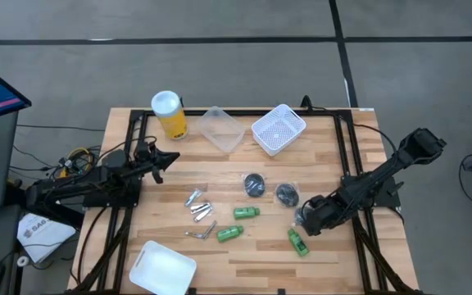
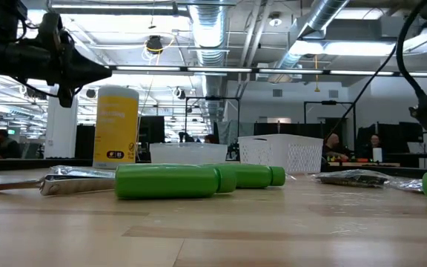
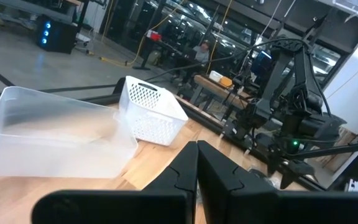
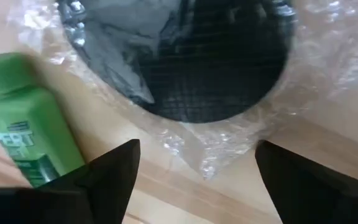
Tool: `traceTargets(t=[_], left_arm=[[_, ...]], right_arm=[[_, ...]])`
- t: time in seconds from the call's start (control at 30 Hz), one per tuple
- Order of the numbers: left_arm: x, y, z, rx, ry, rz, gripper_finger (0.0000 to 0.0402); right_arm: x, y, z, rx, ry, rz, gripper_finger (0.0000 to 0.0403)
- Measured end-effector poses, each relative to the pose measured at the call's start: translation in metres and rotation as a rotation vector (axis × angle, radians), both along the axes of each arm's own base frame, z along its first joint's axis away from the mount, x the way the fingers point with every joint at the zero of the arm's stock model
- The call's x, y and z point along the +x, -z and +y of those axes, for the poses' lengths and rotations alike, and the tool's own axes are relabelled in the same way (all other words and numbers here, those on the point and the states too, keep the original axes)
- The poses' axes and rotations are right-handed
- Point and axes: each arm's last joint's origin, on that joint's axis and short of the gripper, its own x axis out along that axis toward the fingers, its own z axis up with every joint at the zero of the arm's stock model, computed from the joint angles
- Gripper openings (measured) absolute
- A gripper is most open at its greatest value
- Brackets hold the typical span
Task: Pick & Place Travel size toiletries
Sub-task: Put the black hairbrush into the top white bin
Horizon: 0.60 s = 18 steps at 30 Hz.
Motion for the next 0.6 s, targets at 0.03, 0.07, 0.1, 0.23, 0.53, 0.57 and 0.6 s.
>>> traceTargets(t=[0.03,0.07,0.1,0.23,0.53,0.57,0.6], left_arm=[[0.0000,0.0000,0.0000,0.000,0.000,0.000,0.0001],[0.0000,-0.0001,0.0000,0.000,0.000,-0.001,0.0001],[0.0000,-0.0002,0.0000,0.000,0.000,-0.002,0.0001],[0.0000,-0.0007,0.0000,0.002,0.000,-0.007,0.0001],[-0.0001,-0.0010,0.0000,0.003,0.000,-0.010,0.0001],[-0.0001,-0.0011,0.0000,0.003,0.000,-0.011,0.0001],[-0.0001,-0.0012,0.0000,0.003,0.000,-0.012,0.0001]], right_arm=[[-0.0003,0.0006,-0.0002,0.001,0.016,0.006,0.0300],[-0.0009,0.0011,-0.0005,0.001,0.033,0.014,0.0291],[-0.0015,0.0017,-0.0008,0.001,0.047,0.022,0.0279],[-0.0042,0.0048,-0.0025,-0.002,0.080,0.046,0.0213],[-0.0067,0.0060,-0.0040,-0.014,0.095,0.076,0.0014],[-0.0067,0.0061,-0.0040,-0.015,0.095,0.077,0.0008],[-0.0068,0.0061,-0.0041,-0.016,0.097,0.079,0.0010]])
